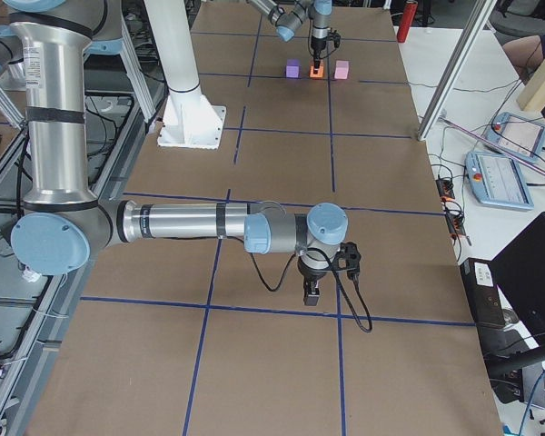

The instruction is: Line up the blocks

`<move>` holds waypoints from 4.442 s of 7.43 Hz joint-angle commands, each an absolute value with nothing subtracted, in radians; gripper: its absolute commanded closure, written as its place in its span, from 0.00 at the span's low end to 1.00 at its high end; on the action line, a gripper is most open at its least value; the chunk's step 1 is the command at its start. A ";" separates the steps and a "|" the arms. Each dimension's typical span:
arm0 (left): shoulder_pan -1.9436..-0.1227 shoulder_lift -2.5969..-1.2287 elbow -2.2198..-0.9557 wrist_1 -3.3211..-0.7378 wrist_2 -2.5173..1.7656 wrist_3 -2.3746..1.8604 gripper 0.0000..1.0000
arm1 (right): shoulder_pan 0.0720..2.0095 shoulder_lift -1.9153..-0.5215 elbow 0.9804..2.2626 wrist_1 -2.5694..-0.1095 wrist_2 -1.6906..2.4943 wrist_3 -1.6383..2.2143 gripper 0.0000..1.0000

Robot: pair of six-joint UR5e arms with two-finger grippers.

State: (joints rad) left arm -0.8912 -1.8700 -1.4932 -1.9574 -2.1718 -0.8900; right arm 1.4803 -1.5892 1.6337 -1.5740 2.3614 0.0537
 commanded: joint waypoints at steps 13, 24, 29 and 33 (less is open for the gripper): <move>-1.205 -1.752 -1.776 -1.761 -2.146 -0.523 0.00 | 1.480 -1.589 1.634 -1.574 2.361 0.054 0.00; -1.600 -1.675 -1.551 -1.468 -2.312 0.137 0.01 | 1.480 -1.589 1.634 -1.574 2.361 0.054 0.00; -1.600 -1.669 -1.554 -1.491 -2.312 0.127 0.00 | 1.480 -1.589 1.634 -1.574 2.361 0.054 0.00; -1.605 -1.663 -1.549 -1.497 -2.349 0.132 0.00 | 1.480 -1.589 1.634 -1.574 2.361 0.054 0.00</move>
State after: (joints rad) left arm -1.6030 -1.6643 -1.5511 -1.4955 -2.3424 0.1306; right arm 1.4803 -1.5892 1.6337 -1.5745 2.3608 0.0537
